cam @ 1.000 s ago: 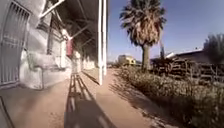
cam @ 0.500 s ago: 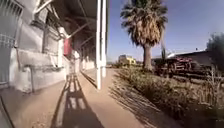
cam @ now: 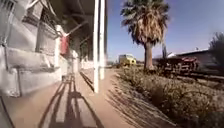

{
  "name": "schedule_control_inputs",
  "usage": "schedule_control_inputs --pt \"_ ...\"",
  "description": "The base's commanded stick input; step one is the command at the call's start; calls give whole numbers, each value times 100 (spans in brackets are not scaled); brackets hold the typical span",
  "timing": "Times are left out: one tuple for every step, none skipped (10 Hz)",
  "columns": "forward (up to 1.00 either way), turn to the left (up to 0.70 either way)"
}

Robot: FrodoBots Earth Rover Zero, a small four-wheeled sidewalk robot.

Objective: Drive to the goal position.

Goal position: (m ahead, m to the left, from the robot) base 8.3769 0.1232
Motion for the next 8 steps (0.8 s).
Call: schedule_control_inputs --pt "45 0" --pt "27 0" --pt "16 0" --pt "5 0" --pt "41 0" --pt "44 0" --pt "45 0" --pt "45 0"
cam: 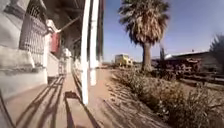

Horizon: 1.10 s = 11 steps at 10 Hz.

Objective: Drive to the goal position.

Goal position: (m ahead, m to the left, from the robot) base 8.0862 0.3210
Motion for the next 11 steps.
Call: schedule_control_inputs --pt "45 0" --pt "45 0" --pt "45 0" --pt "45 0" --pt "45 0" --pt "45 -27" --pt "45 -27" --pt "45 -27" --pt "45 -27" --pt "45 -27" --pt "45 -27"
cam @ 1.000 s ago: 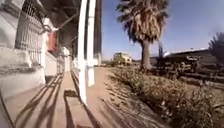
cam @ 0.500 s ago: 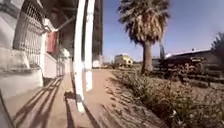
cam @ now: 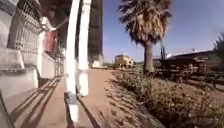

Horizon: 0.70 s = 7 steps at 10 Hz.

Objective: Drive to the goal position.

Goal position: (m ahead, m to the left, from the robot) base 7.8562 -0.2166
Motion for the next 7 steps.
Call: schedule_control_inputs --pt "45 -6" --pt "45 0" --pt "45 0" --pt "45 0" --pt "45 0" --pt "45 0" --pt "45 0"
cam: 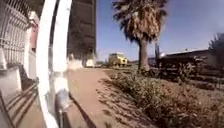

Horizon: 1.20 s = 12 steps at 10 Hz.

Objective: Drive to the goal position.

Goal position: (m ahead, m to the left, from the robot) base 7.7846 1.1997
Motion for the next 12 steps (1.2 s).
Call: schedule_control_inputs --pt "45 0" --pt "45 0" --pt "45 0" --pt "45 0" --pt "45 0" --pt "45 1" --pt "45 7" --pt "45 27" --pt "45 27" --pt "45 27" --pt "45 27" --pt "45 27"
